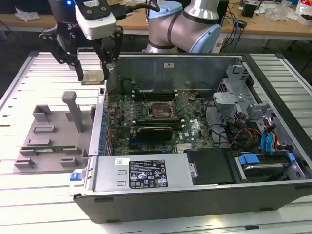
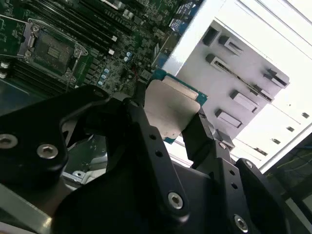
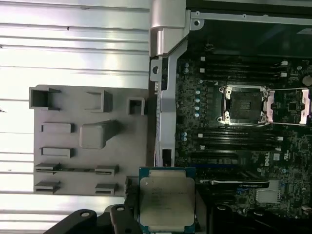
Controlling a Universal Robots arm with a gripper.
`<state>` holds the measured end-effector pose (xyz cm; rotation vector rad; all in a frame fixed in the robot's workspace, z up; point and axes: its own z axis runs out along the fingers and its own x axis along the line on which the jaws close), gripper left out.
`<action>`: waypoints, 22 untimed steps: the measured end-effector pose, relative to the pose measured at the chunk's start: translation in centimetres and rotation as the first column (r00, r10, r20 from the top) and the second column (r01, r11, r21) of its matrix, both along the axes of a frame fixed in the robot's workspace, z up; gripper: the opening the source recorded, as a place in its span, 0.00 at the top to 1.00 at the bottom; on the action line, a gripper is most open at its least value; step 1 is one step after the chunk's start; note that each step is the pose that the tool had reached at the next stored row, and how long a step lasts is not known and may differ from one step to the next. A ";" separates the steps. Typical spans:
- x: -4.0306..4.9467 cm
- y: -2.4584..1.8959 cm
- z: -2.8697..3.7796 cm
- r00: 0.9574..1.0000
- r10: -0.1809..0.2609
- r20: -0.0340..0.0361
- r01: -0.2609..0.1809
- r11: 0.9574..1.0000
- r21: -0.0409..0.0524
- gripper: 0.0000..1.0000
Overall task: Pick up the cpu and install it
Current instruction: 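Pick up the cpu and move it towards the insertion slot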
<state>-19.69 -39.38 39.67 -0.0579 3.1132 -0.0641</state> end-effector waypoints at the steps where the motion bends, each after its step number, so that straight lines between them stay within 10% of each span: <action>1: 0.38 0.02 -0.08 1.000 0.000 0.000 0.000 1.000 0.000 0.45; 8: 1.78 0.10 -0.78 1.000 0.000 -0.004 0.000 1.000 0.000 0.45; 12: 2.61 0.11 -1.09 1.000 0.000 -0.009 0.000 0.999 0.039 0.45; 22: 6.23 1.22 -1.90 1.000 0.000 -0.011 0.000 0.999 0.038 0.45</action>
